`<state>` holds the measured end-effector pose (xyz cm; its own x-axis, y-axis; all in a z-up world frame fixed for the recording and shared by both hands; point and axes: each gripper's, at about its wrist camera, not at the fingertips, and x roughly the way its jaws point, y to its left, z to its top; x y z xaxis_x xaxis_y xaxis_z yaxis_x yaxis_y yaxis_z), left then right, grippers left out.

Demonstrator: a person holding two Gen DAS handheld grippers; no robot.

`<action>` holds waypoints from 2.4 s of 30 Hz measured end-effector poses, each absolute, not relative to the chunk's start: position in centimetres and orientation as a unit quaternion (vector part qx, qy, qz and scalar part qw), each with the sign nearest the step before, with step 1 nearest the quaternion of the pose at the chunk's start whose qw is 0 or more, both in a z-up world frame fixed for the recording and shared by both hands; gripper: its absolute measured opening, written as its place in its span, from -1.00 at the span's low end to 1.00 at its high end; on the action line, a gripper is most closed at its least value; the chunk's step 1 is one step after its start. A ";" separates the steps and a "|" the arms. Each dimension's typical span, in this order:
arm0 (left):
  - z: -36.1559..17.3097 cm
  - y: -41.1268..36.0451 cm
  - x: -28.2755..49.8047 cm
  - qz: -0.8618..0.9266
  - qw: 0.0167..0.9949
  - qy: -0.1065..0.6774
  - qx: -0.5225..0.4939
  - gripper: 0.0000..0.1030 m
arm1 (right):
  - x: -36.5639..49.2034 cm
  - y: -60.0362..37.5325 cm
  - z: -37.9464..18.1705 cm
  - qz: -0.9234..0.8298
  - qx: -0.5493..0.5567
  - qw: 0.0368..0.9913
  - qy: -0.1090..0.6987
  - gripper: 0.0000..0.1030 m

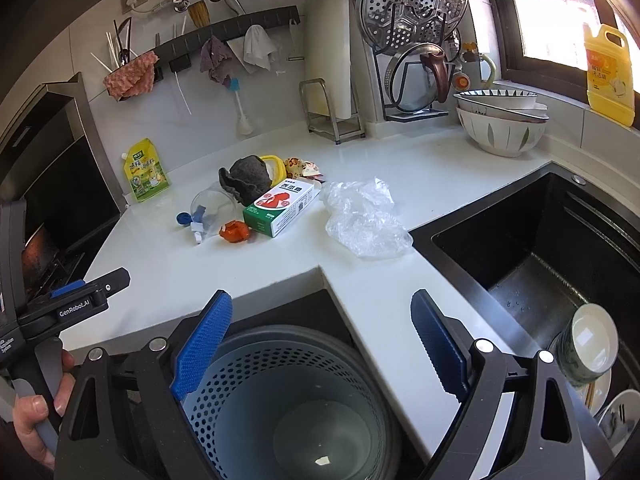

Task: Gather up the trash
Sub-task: 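Move right tool to the clear plastic bag and close on it while left tool approaches the orange peel, then close left tool on the orange peel while right tool lifts the plastic bag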

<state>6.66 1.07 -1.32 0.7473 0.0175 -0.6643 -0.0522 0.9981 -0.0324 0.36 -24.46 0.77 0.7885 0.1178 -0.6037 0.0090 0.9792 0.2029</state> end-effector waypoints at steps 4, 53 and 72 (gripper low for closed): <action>-1.8 -0.4 8.5 0.014 0.932 0.363 -0.024 0.88 | 3.7 -25.6 0.6 0.030 0.085 0.936 0.339 0.68; -5.8 -8.3 18.7 0.054 0.915 0.400 0.004 0.88 | 18.0 -28.4 -4.2 0.094 0.110 0.892 0.428 -0.47; -6.1 -7.3 19.0 0.020 0.918 0.395 -0.037 -0.46 | 17.9 -28.3 -4.1 0.103 0.111 0.892 0.426 -0.47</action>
